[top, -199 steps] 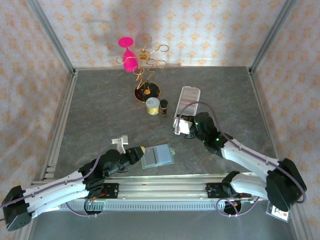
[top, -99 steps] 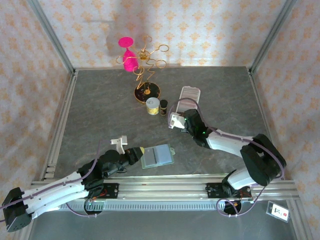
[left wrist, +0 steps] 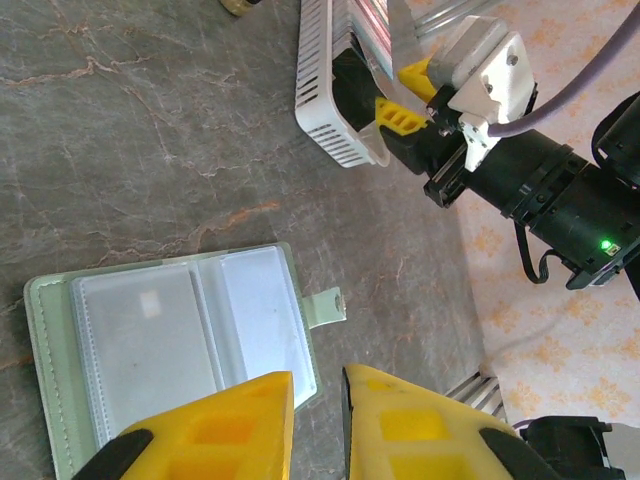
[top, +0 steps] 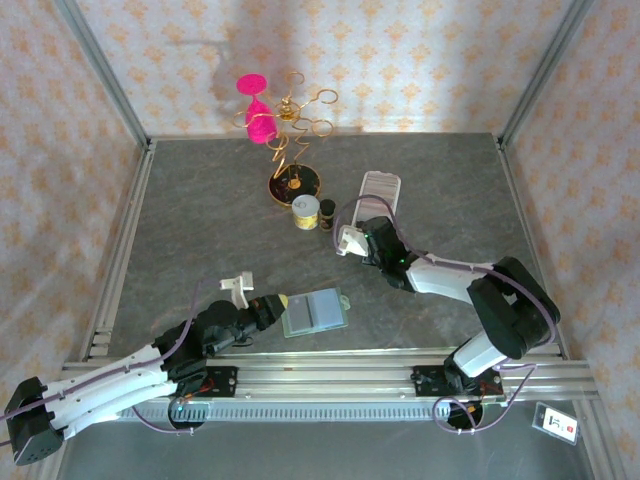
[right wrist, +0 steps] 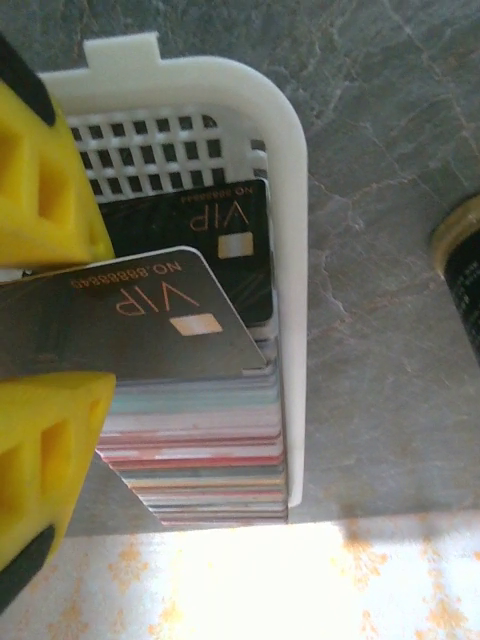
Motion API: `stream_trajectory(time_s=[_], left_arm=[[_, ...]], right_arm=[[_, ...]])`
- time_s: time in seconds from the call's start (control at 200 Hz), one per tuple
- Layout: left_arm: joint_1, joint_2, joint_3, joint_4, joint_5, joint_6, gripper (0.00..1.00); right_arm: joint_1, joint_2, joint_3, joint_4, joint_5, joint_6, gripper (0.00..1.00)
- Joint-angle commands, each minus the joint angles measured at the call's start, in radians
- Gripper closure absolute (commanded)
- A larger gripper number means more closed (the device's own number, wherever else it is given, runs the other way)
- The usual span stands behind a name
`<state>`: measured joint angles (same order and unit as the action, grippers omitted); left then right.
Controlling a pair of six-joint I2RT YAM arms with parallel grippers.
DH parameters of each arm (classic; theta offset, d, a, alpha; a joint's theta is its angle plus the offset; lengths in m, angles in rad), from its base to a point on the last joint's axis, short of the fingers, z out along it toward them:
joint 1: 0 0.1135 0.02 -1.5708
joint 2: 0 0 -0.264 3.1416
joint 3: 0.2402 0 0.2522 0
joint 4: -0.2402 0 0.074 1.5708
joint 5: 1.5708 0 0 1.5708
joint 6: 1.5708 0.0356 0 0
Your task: Put the credit cards into the card holder
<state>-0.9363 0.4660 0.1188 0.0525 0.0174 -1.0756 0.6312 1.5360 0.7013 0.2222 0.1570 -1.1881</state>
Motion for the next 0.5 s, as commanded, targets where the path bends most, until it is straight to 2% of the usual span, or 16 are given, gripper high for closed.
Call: stream_trajectory(time_s=[0.0,0.065,0.265,0.365,0.496], left_arm=[[-0.008,-0.011,-0.016,-0.026,-0.020,-0.009,0.80],[-0.007,-0.012,-0.019,-0.022,-0.019,-0.007,0.80],[-0.007,-0.007,-0.019,-0.020,-0.018,-0.001,0.80],[-0.007,-0.007,-0.022,-0.024,-0.020,-0.003,0.80],[-0.008,-0.008,-0.025,-0.029,-0.022,-0.005,0.80]], right_arm=[[-0.004,0.012,0.038,-0.067,-0.019,0.026,0.67],[-0.004,0.009,0.044,-0.085,-0.032,0.032,0.55],[-0.011,-0.005,0.078,-0.151,-0.070,0.053,0.33],[-0.016,-0.017,0.106,-0.198,-0.098,0.058,0.28],[-0.051,-0.035,0.168,-0.257,-0.138,0.062,0.27]])
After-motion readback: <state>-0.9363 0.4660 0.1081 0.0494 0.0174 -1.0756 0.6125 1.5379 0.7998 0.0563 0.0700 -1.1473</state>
